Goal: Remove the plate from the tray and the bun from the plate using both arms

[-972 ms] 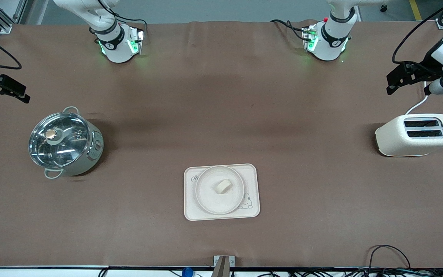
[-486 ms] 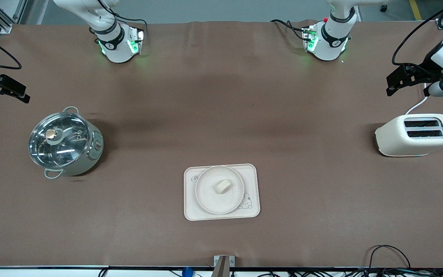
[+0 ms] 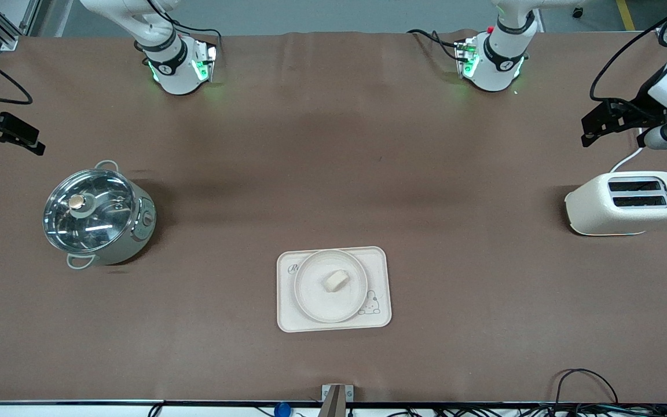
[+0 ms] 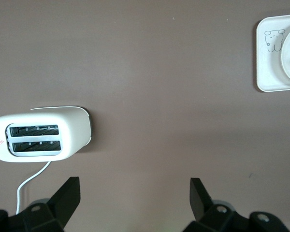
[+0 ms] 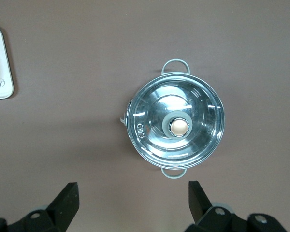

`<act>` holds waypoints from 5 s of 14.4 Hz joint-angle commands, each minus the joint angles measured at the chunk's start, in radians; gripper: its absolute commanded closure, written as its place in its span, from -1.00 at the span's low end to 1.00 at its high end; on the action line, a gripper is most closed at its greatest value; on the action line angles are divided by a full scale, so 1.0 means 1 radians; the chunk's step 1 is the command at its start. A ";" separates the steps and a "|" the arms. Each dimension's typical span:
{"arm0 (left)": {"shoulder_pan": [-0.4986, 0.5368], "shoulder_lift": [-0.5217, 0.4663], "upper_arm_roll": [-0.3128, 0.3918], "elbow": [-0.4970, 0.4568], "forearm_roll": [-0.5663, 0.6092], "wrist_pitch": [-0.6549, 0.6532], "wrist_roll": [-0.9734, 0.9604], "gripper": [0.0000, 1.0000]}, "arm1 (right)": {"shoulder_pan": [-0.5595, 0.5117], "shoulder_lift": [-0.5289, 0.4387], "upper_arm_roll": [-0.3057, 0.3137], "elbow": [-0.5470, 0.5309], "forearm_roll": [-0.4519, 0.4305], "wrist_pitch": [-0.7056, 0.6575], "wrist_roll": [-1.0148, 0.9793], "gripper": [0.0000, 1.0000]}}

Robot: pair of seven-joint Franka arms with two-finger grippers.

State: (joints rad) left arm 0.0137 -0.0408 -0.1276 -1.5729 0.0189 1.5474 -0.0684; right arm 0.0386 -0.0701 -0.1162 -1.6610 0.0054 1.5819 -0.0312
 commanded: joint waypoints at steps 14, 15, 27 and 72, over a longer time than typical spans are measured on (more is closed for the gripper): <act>0.005 0.029 -0.001 0.017 0.004 0.010 0.001 -1.00 | 0.300 0.478 0.015 0.000 0.383 0.510 0.134 -1.00; 0.005 0.033 -0.001 0.017 0.004 0.011 0.001 -1.00 | 0.326 0.534 0.015 0.018 0.384 0.553 0.157 -1.00; 0.034 0.045 -0.001 0.016 0.003 0.040 0.001 -1.00 | 0.455 0.995 0.047 0.381 0.467 0.759 0.286 -0.93; -0.322 0.557 -0.260 0.017 0.139 0.462 -1.094 -1.00 | 0.254 0.340 0.130 -0.277 0.455 0.669 0.057 -1.00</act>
State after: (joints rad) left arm -0.2632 0.4639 -0.3871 -1.5815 0.1330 1.9741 -1.1093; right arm 0.3097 0.3326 0.0586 -1.9345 0.5230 2.3193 0.0249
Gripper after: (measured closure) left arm 0.000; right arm 0.000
